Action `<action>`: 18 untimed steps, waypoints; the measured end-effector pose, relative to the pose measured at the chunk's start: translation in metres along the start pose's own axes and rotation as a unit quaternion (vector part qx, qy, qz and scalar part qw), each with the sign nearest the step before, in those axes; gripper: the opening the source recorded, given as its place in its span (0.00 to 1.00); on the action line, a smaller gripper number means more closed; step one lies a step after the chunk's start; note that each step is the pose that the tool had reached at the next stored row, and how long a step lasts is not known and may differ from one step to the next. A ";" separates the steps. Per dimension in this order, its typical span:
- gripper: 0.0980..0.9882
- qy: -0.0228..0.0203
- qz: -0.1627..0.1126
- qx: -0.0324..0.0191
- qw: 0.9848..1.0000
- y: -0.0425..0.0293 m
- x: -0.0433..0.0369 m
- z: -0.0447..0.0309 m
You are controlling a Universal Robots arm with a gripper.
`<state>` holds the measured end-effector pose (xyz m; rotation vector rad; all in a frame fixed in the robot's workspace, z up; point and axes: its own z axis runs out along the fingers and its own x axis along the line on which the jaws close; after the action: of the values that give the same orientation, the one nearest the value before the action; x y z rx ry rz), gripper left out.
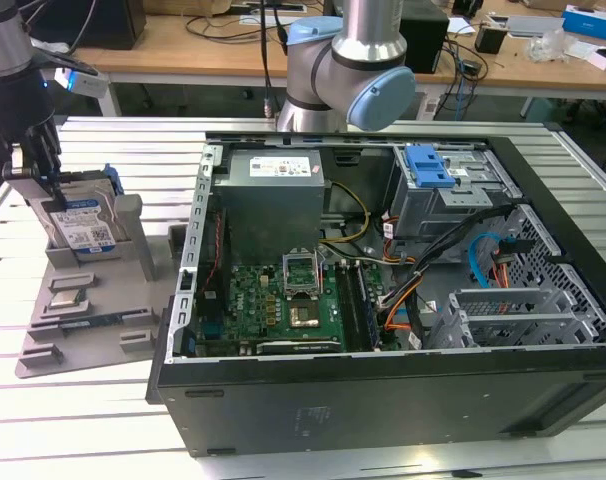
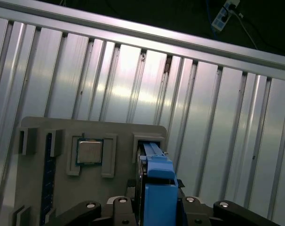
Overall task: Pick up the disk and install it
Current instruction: 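Pick up the disk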
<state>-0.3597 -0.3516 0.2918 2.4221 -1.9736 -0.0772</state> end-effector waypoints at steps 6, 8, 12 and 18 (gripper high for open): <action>0.31 0.000 0.000 0.000 1.000 -0.0001 0.0000 0.0000; 0.31 0.000 0.000 0.000 1.000 -0.0001 0.0000 -0.0017; 0.31 0.000 0.000 0.000 1.000 0.0003 -0.0007 -0.0109; 0.31 0.000 0.000 0.000 1.000 0.0004 -0.0023 -0.0226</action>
<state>-0.3594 -0.3499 0.3145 2.4221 -1.9736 -0.0771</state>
